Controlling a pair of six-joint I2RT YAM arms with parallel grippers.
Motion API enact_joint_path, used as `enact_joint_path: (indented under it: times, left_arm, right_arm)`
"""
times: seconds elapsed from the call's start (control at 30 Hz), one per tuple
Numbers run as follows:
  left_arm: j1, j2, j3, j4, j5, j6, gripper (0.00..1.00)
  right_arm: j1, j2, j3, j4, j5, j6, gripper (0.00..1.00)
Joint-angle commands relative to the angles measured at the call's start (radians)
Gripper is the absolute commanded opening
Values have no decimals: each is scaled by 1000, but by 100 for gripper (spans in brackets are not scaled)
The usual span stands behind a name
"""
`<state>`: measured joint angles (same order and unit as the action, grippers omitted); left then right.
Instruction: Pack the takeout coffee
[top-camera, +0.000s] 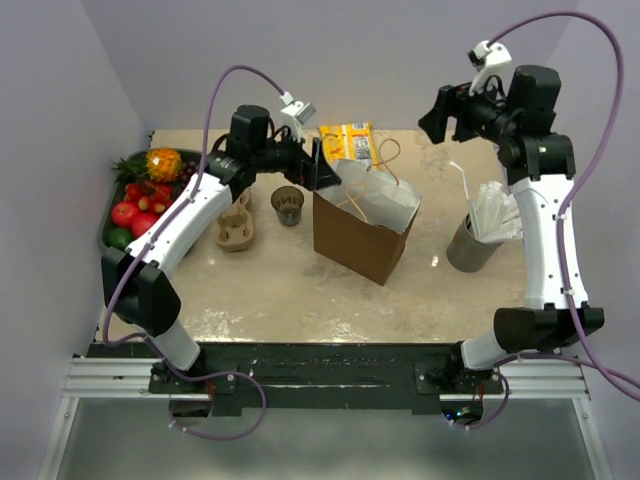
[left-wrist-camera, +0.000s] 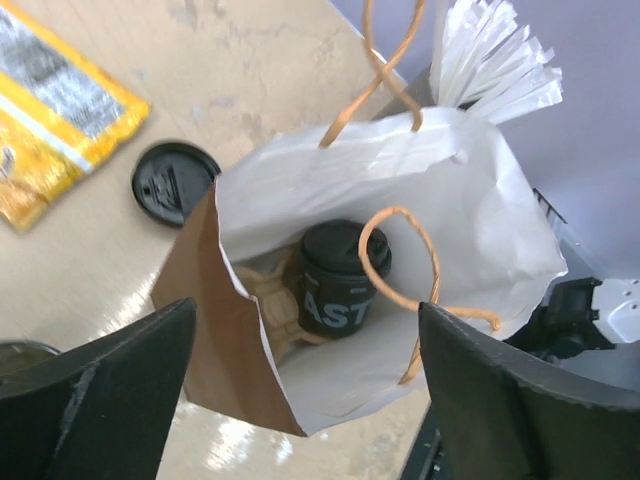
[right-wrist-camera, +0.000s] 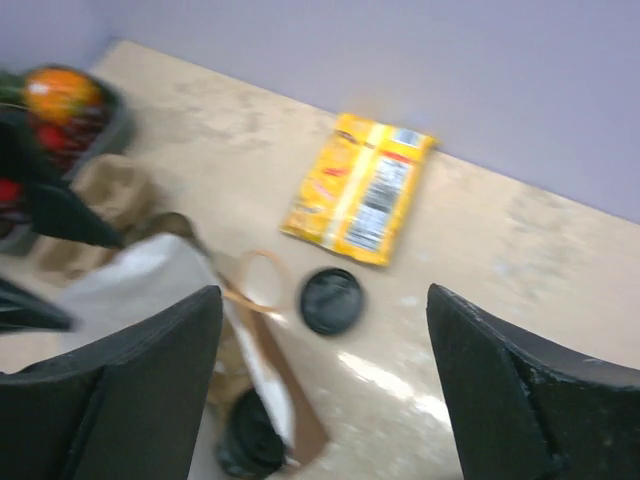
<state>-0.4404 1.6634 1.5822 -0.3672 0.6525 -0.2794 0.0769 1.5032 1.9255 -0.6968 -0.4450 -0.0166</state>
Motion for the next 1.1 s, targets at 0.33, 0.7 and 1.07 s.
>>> enact_joint_path:
  times: [0.33, 0.7, 1.07]
  left_arm:
    - [20, -100, 94, 148, -63, 175, 99]
    - [28, -108, 110, 136, -86, 181, 99]
    - [34, -105, 130, 126, -100, 195, 100]
  right_arm:
    - [-74, -6, -253, -142, 321, -424, 82]
    - [-74, 22, -292, -125, 408, -411, 37]
    - [-74, 16, -246, -90, 448, -362, 9]
